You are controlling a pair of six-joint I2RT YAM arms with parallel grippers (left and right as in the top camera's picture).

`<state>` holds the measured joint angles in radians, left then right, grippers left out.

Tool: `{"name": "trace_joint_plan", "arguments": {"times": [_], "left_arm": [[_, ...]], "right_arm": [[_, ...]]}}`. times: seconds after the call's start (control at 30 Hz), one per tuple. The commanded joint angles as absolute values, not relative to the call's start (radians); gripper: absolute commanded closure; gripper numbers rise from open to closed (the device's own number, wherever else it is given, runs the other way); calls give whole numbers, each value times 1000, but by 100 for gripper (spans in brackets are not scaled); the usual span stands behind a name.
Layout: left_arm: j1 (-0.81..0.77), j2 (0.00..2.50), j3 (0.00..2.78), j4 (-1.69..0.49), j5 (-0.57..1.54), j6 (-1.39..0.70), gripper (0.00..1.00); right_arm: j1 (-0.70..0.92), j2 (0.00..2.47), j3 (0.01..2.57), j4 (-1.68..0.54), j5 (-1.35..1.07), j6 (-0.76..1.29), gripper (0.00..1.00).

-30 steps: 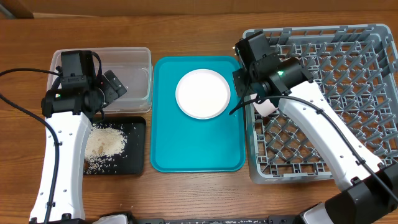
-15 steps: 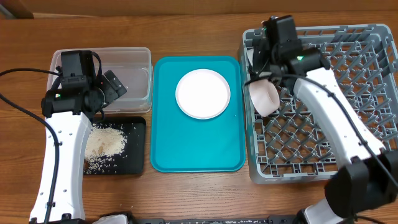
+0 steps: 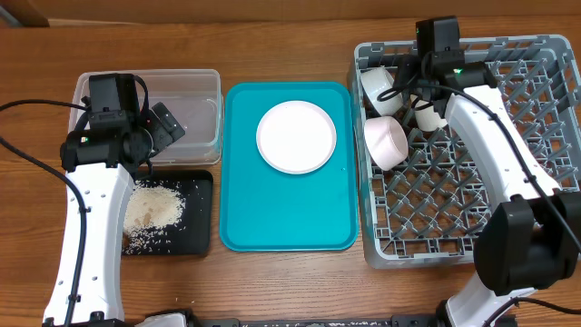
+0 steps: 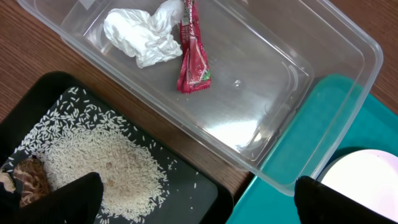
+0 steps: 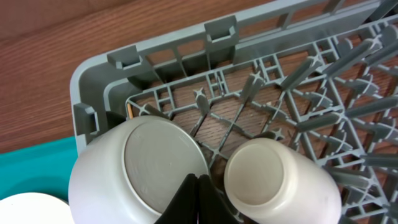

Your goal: Sort waste into correct bins and load items into the dishwasher

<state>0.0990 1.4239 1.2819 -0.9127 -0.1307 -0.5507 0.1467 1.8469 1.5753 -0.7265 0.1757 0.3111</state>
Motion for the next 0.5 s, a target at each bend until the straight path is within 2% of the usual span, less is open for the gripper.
{"name": "trace_joint_plan", "arguments": {"times": [0.0, 0.47], "left_arm": [[100, 1419, 1296, -909, -130, -565, 0], [100, 1419, 1296, -909, -130, -565, 0]], "right_arm": [[151, 1875, 1565, -735, 153, 324, 96], [152, 1904, 1559, -777, 0, 323, 93]]}}
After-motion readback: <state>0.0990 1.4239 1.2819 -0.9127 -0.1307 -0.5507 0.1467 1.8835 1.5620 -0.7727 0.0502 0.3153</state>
